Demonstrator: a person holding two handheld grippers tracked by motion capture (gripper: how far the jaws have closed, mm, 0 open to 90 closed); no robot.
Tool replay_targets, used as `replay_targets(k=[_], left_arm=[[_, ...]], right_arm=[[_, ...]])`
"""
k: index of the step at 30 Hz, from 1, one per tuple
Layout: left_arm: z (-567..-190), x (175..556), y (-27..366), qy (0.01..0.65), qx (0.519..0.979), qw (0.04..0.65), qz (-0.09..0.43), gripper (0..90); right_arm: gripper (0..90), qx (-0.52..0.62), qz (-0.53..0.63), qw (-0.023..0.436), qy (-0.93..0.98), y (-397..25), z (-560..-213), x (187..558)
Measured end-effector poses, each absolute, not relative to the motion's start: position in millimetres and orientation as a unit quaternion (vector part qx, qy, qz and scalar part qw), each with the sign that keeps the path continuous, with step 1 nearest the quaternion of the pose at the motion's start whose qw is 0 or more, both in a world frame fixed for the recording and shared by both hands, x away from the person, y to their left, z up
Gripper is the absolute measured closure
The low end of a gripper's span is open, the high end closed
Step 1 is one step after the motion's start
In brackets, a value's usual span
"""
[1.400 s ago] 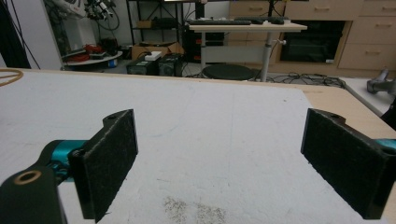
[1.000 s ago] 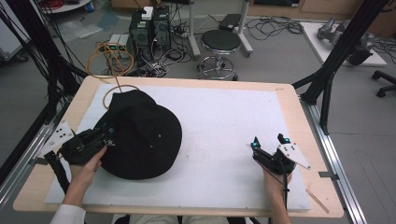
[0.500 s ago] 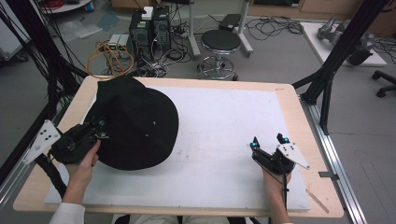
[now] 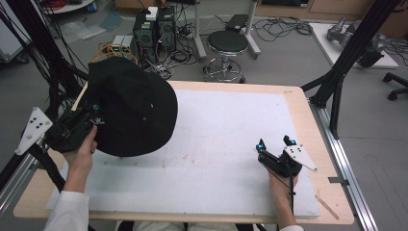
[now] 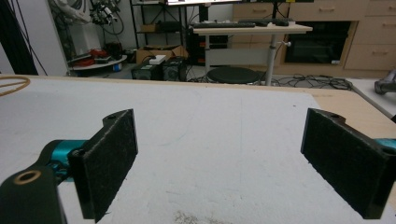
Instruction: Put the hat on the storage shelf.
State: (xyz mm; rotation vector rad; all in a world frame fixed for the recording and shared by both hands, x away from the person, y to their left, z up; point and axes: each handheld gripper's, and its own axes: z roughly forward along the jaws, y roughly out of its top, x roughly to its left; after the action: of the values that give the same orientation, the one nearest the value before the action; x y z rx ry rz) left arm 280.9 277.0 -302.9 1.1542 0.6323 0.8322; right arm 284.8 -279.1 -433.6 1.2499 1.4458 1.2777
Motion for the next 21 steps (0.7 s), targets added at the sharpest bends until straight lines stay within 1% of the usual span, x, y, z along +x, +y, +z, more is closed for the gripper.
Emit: replay_targets(k=[9,16,21], left_arm=[[-290,302,282,0.293,0.496,0.705,0.415,85.7],[-275,320,280,0.295,0.493,0.691,0.439,85.7],[-267,336,278,0.301,0.492,0.686,0.443,85.6]], right_arm=[[10.0,0.490,0.513,0.414,0.571,-276,-430,279],[10.0,0.490,0.515,0.412,0.570,-276,-430,279],[10.0,0.489,0.517,0.412,0.569,-276,-430,279]])
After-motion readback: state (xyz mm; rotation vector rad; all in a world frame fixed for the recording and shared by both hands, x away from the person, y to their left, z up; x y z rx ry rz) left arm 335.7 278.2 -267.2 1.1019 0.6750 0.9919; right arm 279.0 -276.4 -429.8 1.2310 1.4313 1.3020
